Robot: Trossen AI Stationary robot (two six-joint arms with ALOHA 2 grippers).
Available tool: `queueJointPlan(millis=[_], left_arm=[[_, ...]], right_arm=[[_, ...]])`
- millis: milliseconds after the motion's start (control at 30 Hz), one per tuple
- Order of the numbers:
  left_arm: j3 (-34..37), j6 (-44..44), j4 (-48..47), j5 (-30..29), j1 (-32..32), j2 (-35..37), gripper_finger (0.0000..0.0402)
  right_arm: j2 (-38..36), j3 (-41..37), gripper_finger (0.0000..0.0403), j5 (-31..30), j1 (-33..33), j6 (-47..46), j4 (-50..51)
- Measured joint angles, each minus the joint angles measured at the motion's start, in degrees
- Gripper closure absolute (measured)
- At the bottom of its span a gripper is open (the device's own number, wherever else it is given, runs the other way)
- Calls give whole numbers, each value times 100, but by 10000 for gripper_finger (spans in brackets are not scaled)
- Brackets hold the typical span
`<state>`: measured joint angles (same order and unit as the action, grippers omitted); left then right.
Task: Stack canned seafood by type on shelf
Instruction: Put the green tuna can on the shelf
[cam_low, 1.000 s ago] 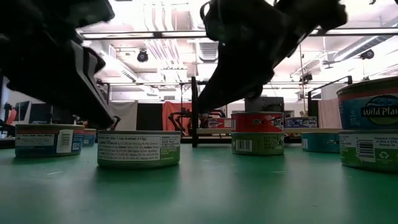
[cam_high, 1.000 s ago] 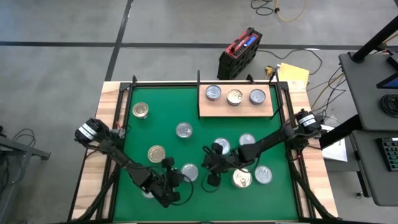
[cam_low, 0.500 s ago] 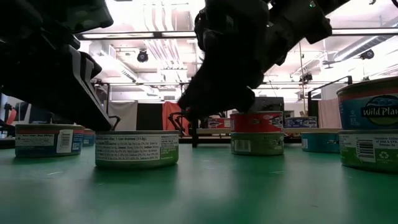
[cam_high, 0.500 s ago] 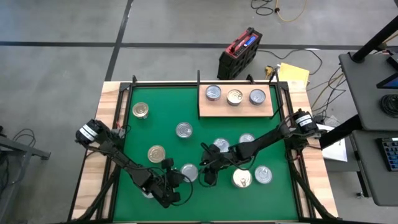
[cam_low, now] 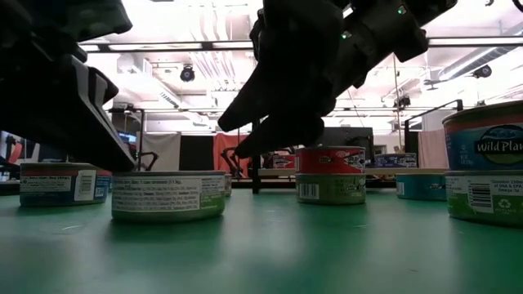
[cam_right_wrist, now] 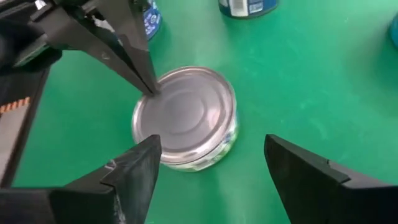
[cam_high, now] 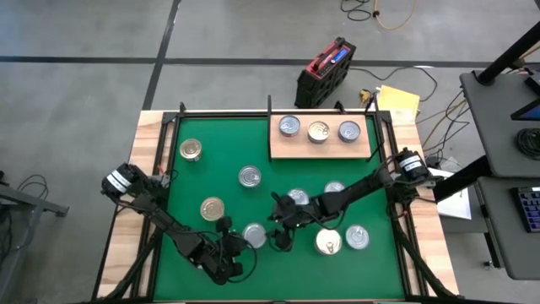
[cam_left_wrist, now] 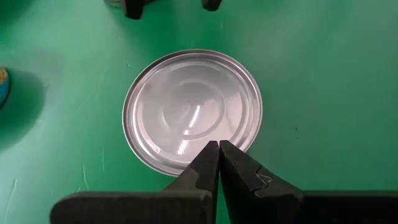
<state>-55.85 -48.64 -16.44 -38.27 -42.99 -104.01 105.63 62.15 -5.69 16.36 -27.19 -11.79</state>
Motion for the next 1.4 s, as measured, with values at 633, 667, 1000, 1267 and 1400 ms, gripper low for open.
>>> queueJointPlan(millis=[633,667,1000,1267,1400], left_arm=[[316,-350,469,-414,-204,4,402],[318,-325,485,-427,-212,2,402],[305,-315,767,-624,-260,-248,402],[307,-336,1167,-911,-361,-514,402],[307,-348,1213,-878,-384,-588,402]], right_arm=[[-1,469,137,-164,11,693,260],[25,492,135,-180,11,702,259],[318,685,130,-188,11,627,301],[318,688,132,-186,11,536,435],[323,688,123,-181,19,442,535]])
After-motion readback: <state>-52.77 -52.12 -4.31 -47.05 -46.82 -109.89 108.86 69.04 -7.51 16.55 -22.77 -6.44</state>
